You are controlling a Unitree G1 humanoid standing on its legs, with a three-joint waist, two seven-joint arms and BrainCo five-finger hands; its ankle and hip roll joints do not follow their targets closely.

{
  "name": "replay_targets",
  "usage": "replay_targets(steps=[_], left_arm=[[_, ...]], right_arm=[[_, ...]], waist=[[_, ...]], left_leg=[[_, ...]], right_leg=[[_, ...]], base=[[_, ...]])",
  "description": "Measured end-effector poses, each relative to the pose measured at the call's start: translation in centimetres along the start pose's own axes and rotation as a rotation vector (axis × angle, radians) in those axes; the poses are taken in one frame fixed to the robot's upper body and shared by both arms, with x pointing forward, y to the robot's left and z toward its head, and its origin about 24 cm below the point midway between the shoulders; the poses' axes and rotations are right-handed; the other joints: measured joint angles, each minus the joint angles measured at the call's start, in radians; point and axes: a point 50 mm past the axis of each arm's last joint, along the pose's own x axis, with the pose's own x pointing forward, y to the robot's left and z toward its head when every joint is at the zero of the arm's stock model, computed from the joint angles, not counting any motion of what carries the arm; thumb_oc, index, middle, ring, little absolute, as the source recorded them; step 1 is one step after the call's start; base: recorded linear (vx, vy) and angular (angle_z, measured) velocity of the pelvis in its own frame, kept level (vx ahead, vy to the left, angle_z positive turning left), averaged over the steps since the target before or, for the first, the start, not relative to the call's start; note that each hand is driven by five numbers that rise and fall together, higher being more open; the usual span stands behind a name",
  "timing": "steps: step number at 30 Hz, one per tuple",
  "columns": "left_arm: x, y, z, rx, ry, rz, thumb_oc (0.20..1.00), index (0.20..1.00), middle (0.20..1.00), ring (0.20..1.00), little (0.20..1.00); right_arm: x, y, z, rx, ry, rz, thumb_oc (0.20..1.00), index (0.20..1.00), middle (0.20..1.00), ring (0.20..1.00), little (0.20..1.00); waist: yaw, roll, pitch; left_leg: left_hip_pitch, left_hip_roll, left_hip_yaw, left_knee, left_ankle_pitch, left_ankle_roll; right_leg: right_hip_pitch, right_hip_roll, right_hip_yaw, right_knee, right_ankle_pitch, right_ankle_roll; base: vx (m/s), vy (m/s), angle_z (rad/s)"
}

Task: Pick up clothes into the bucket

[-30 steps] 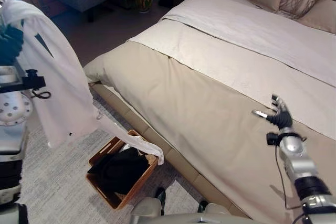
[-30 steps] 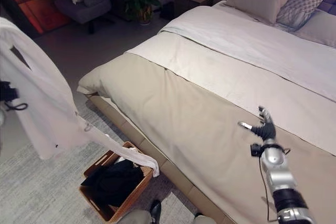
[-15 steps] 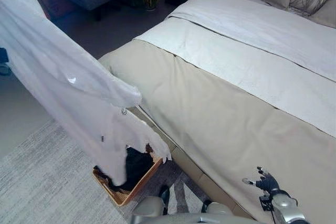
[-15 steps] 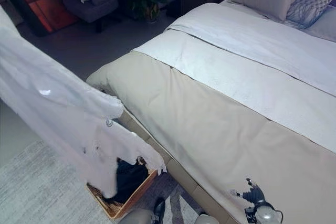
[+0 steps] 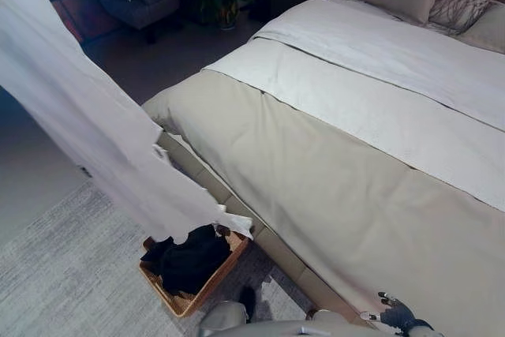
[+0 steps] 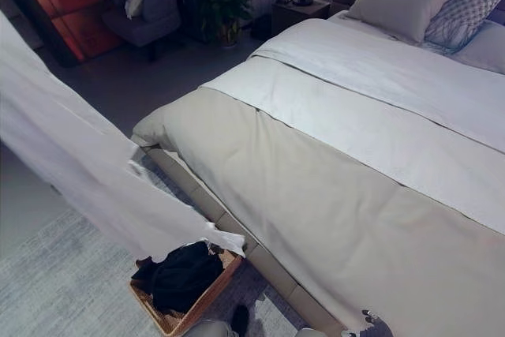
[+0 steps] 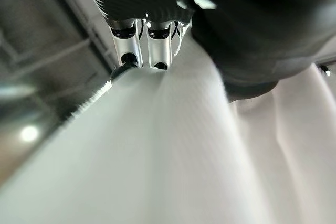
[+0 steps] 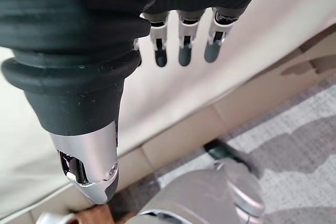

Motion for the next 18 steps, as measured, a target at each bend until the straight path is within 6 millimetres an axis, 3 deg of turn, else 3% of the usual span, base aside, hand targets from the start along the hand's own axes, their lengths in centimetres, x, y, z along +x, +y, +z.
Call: replay_targets(steps=[12, 18], left_arm=[[1.2, 2.3, -2.0, 0.142, 0.065, 0.008, 0.2, 0.2, 0.2, 0.2, 0.2], [1.2, 2.4, -2.1, 0.123, 0.077, 0.007, 0.2, 0.2, 0.2, 0.2, 0.2]], right_arm=[[0.2, -0.1, 0.5, -0.002, -0.009, -0.003, 1.0, 1.0, 1.0, 1.0, 1.0], [0.2, 0.1, 0.5, -0.021, -0.008, 0.01, 1.0, 1.0, 1.0, 1.0, 1.0]], waist=[[-0.011, 0.012, -0.037], [-0.008, 0.019, -0.045]], left_leg=[[0.019, 0.003, 0.0, -0.033, -0.001, 0.0], [0.018, 0.003, -0.001, -0.037, 0.002, 0.003]], right_leg=[[0.01, -0.001, -0.001, -0.002, -0.004, -0.003], [0.011, 0.0, -0.003, -0.002, -0.004, -0.004]], base=[[0.0, 0.0, 0.0], [0.0, 0.0, 0.0]])
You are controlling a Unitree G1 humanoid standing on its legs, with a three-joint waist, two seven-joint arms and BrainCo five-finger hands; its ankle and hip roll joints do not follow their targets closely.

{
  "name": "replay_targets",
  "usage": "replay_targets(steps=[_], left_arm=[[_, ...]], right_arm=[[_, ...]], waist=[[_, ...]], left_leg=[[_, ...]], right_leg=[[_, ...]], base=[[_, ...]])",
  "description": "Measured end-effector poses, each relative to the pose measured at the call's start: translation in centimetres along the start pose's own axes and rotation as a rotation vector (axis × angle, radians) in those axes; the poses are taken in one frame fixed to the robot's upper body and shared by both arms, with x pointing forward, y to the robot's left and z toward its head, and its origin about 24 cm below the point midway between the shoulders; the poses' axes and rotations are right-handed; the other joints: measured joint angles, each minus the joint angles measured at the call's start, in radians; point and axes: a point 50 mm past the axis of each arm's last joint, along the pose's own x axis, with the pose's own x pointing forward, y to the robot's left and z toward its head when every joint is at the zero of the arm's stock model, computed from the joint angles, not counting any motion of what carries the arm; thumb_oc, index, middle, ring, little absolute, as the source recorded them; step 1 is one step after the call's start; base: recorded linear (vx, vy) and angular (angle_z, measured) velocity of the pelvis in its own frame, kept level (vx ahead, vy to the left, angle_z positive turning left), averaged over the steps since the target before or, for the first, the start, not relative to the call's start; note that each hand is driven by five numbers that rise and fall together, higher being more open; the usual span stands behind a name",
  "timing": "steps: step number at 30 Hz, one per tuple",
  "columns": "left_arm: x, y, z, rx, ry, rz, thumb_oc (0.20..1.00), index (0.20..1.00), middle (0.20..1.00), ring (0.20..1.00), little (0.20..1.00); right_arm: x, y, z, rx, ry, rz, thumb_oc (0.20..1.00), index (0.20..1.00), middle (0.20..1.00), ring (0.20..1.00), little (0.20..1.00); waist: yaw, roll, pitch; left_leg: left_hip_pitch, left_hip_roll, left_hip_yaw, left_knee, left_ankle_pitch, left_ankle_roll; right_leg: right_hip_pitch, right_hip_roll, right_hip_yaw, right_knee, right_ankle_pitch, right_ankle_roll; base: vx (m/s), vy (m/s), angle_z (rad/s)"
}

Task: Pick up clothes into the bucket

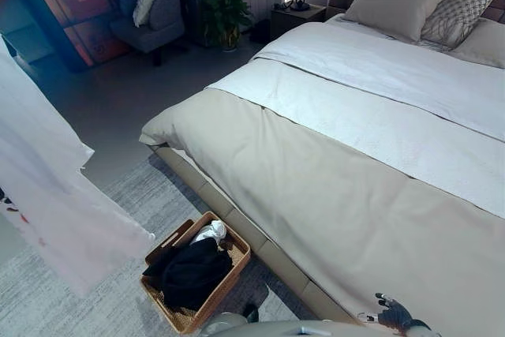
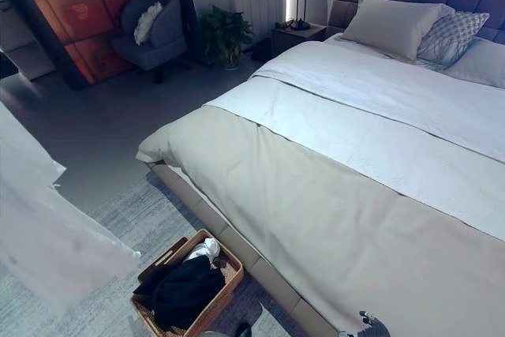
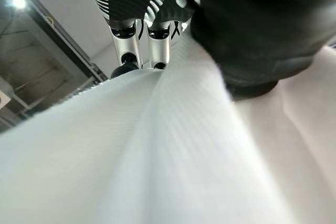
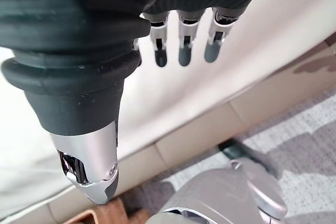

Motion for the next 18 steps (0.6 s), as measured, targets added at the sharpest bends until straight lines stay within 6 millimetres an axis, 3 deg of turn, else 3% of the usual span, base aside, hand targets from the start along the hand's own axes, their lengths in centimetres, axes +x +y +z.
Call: replay_targets(steps=[5, 12, 18], left_arm=[[-0.8, -0.6, -0.5, -0.012, 0.027, -0.038, 0.2, 0.2, 0.2, 0.2, 0.2], [-5.3, -2.8, -3.2, -0.062, 0.18, -0.123, 0.2, 0.2, 0.2, 0.2, 0.2], [-8.8, -3.3, -5.3, -0.077, 0.32, -0.131, 0.2, 0.2, 0.2, 0.2, 0.2]], right_arm=[[0.0, 0.0, -0.1, 0.001, 0.002, -0.001, 1.0, 1.0, 1.0, 1.0, 1.0], [0.0, -0.1, -0.1, 0.002, 0.003, -0.006, 1.0, 1.0, 1.0, 1.0, 1.0], [0.0, -0.2, 0.2, 0.007, -0.011, -0.014, 1.0, 1.0, 1.0, 1.0, 1.0]], waist=[[0.001, 0.0, -0.002], [0.0, -0.002, -0.003], [0.001, -0.042, 0.026]], left_leg=[[0.001, -0.001, -0.001, -0.001, 0.002, 0.003], [-0.002, -0.001, -0.005, -0.001, 0.002, 0.003], [-0.038, 0.004, -0.019, 0.025, 0.003, 0.003]], right_leg=[[0.0, 0.002, -0.002, 0.0, -0.001, 0.001], [-0.002, 0.002, -0.005, 0.001, -0.006, 0.001], [-0.035, 0.007, -0.018, 0.024, -0.012, 0.0]], base=[[0.0, 0.0, 0.0], [0.0, -0.002, 0.0], [-0.04, -0.01, 0.06]])
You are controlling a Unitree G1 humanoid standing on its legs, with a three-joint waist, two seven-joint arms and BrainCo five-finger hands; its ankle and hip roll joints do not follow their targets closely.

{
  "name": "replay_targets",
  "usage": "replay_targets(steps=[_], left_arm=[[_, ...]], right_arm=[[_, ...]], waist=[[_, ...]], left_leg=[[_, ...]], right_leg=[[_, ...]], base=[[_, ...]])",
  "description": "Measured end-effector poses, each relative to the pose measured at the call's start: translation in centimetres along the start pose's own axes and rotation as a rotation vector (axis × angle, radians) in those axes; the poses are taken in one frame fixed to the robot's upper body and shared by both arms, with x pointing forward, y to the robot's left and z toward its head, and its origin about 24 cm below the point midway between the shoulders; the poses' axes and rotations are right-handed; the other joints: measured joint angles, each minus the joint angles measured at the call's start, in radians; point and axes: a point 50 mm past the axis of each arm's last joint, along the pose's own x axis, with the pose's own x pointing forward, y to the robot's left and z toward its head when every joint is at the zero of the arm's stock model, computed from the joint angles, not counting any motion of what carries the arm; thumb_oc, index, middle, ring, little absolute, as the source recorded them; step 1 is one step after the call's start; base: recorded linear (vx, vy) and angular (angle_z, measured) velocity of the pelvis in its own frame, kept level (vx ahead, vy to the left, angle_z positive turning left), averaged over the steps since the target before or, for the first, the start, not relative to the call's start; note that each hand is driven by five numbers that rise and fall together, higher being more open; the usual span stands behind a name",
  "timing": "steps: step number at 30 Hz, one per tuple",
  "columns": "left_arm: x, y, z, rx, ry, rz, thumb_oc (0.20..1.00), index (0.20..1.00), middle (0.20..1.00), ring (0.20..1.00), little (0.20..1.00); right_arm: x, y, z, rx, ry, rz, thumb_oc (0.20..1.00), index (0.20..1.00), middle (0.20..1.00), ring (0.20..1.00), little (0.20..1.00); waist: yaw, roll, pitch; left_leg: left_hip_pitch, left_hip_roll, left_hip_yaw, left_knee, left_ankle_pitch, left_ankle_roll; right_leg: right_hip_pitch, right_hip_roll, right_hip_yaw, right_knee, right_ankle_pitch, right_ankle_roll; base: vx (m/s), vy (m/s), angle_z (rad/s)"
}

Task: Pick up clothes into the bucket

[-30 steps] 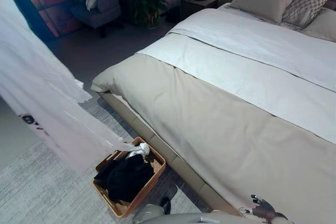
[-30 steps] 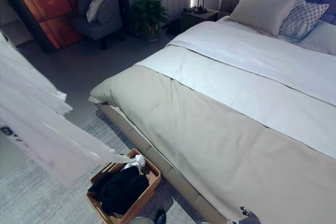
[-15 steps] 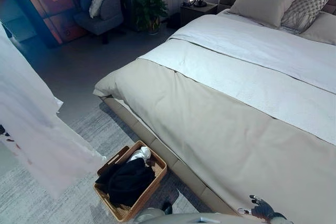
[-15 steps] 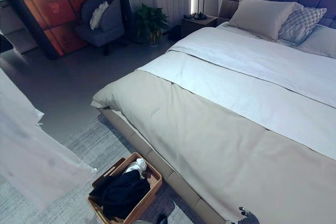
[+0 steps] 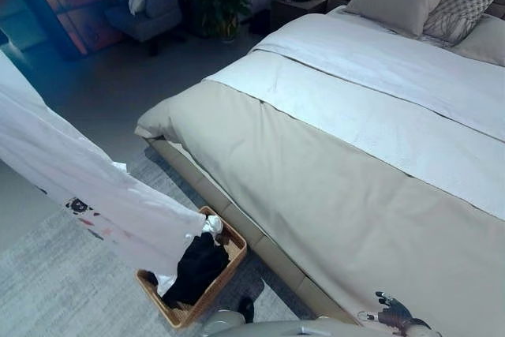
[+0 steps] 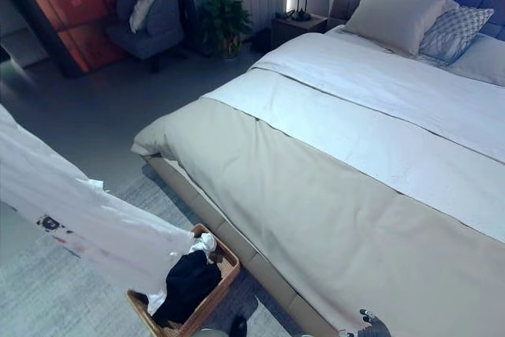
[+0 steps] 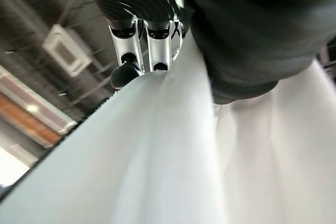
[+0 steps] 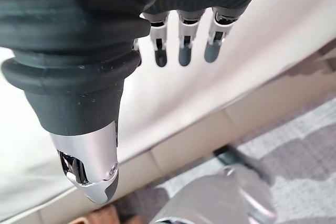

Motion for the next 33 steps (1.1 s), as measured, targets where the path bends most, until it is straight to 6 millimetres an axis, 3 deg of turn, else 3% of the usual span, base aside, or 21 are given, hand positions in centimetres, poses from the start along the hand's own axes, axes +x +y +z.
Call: replay_targets(steps=[7, 14, 19, 25, 33], left_arm=[[-2.5, -1.3, -2.8, -0.023, 0.149, -0.027, 0.2, 0.2, 0.2, 0.2, 0.2], [-4.6, -2.7, -4.3, -0.011, 0.242, -0.074, 0.2, 0.2, 0.2, 0.2, 0.2], [-6.7, -4.7, -5.2, -0.024, 0.305, -0.145, 0.2, 0.2, 0.2, 0.2, 0.2], [-9.3, -8.0, -5.3, -0.062, 0.35, -0.268, 0.2, 0.2, 0.2, 0.2, 0.2], [-8.7, -9.8, -4.0, -0.112, 0.307, -0.29, 0.2, 0.2, 0.2, 0.2, 0.2]], right_arm=[[0.2, -0.1, 1.0, 0.004, -0.04, -0.013, 1.0, 1.0, 1.0, 1.0, 1.0], [0.3, -0.1, 2.4, 0.006, -0.096, -0.021, 1.0, 1.0, 1.0, 1.0, 1.0], [0.4, -0.3, 3.9, 0.015, -0.154, -0.032, 1.0, 1.0, 1.0, 1.0, 1.0], [0.5, -0.7, 4.9, 0.024, -0.186, -0.046, 1.0, 1.0, 1.0, 1.0, 1.0], [0.5, -0.9, 6.4, 0.035, -0.241, -0.059, 1.0, 1.0, 1.0, 1.0, 1.0]], waist=[[0.014, -0.032, 0.062], [0.016, -0.045, 0.114], [0.014, -0.042, 0.157], [0.004, -0.064, 0.204], [-0.008, -0.083, 0.252]], left_leg=[[-0.036, 0.006, 0.002, 0.027, -0.005, -0.006], [-0.071, 0.008, 0.004, 0.062, -0.009, -0.011], [-0.118, 0.013, 0.009, 0.096, -0.018, -0.016], [-0.153, 0.021, 0.017, 0.135, -0.028, -0.02], [-0.228, 0.029, 0.034, 0.194, -0.046, -0.016]], right_leg=[[-0.04, -0.001, 0.005, 0.025, -0.006, -0.007], [-0.072, 0.0, 0.011, 0.051, -0.006, -0.007], [-0.118, 0.004, 0.022, 0.077, -0.01, -0.014], [-0.151, 0.01, 0.031, 0.101, -0.013, -0.018], [-0.224, 0.017, 0.053, 0.134, -0.008, -0.024]], base=[[-0.02, -0.001, 0.0], [-0.02, 0.008, -0.01], [-0.04, 0.011, -0.04], [-0.01, 0.007, -0.04], [-0.02, 0.022, -0.08]])
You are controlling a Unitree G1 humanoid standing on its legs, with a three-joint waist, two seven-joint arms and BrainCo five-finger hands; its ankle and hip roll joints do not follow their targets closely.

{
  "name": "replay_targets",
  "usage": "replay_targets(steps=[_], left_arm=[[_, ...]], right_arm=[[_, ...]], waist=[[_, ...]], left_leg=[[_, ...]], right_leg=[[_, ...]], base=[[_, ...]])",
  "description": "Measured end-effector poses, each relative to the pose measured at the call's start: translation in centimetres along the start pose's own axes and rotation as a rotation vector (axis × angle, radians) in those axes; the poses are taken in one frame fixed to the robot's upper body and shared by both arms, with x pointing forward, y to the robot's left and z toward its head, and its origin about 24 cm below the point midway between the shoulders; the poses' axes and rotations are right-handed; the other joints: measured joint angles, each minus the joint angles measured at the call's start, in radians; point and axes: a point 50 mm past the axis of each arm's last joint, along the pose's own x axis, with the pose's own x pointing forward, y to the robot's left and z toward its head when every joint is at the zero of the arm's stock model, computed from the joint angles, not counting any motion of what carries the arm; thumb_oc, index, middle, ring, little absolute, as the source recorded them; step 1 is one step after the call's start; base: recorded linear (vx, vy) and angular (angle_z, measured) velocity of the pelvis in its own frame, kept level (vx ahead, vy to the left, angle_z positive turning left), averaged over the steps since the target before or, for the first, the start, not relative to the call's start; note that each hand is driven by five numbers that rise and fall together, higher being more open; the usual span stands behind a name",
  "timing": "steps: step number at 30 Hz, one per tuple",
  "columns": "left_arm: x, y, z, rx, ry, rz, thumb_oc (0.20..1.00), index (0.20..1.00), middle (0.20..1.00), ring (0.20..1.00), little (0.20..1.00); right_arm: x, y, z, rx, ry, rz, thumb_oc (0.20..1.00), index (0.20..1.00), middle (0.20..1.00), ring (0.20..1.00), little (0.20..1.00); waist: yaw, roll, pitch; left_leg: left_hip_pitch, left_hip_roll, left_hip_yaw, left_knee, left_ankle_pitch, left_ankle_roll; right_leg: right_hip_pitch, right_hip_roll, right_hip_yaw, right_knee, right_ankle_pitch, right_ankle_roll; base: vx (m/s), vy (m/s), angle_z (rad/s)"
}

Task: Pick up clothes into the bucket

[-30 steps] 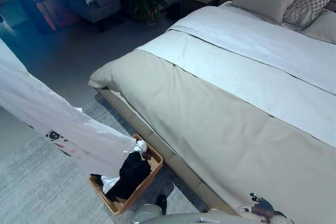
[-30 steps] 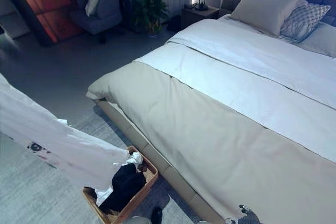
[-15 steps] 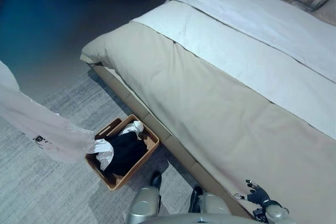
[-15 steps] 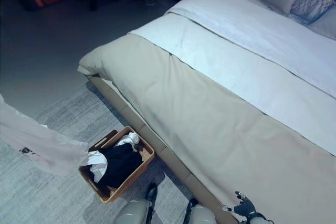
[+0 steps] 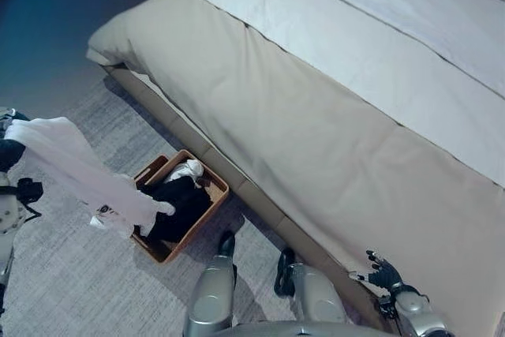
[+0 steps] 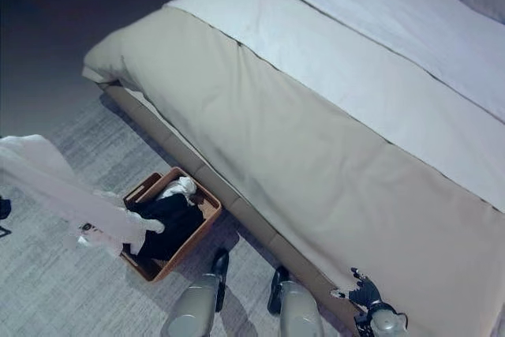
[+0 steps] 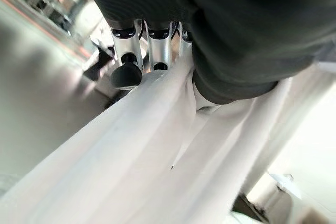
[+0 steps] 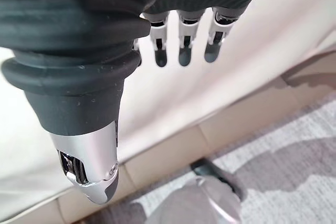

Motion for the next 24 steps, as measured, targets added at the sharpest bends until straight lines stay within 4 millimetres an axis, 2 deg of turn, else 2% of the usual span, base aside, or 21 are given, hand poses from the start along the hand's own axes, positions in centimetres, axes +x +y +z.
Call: replay_targets(steps=[2, 3, 12, 18, 24], left_arm=[[0.2, -0.3, 0.3, -0.008, -0.012, -0.007, 0.2, 0.2, 0.2, 0.2, 0.2], [0.4, -0.5, 0.6, -0.016, -0.022, -0.006, 0.2, 0.2, 0.2, 0.2, 0.2], [1.5, -1.9, 2.3, -0.058, -0.076, -0.024, 0.2, 0.2, 0.2, 0.2, 0.2], [1.5, -2.2, 2.3, -0.059, -0.077, -0.023, 0.2, 0.2, 0.2, 0.2, 0.2], [1.1, -3.9, 2.3, -0.067, -0.071, -0.08, 0.2, 0.2, 0.2, 0.2, 0.2]], right_arm=[[0.0, 0.0, 0.1, 0.001, -0.002, 0.0, 1.0, 1.0, 1.0, 1.0, 1.0], [0.1, 0.0, 0.2, 0.001, -0.005, -0.001, 1.0, 1.0, 1.0, 1.0, 1.0], [0.3, 0.0, 0.8, 0.0, -0.025, -0.014, 1.0, 1.0, 1.0, 1.0, 1.0], [0.7, -0.2, 2.1, 0.006, -0.066, -0.027, 1.0, 1.0, 1.0, 1.0, 1.0], [0.8, -0.4, 3.6, 0.014, -0.13, -0.035, 1.0, 1.0, 1.0, 1.0, 1.0]], waist=[[-0.009, -0.006, 0.012], [-0.026, -0.008, 0.017], [-0.037, -0.006, 0.051], [-0.051, 0.008, 0.08], [-0.056, 0.008, 0.122]], left_leg=[[-0.01, 0.001, 0.003, 0.005, -0.002, 0.0], [-0.028, 0.002, 0.006, 0.018, -0.006, 0.0], [-0.055, 0.001, 0.026, 0.053, -0.018, 0.01], [-0.098, -0.006, 0.026, 0.086, -0.022, 0.012], [-0.143, -0.004, 0.047, 0.143, -0.039, 0.019]], right_leg=[[-0.011, 0.0, 0.004, 0.003, 0.0, 0.0], [-0.027, 0.001, 0.007, 0.009, 0.001, 0.0], [-0.054, 0.0, 0.031, 0.026, 0.008, 0.002], [-0.093, -0.008, 0.031, 0.053, 0.008, 0.002], [-0.147, -0.009, 0.055, 0.096, 0.007, 0.002]], base=[[-0.01, 0.043, -0.06], [0.0, 0.044, -0.05], [0.0, 0.042, -0.08], [-0.02, 0.038, 0.01], [-0.04, 0.041, -0.1]])
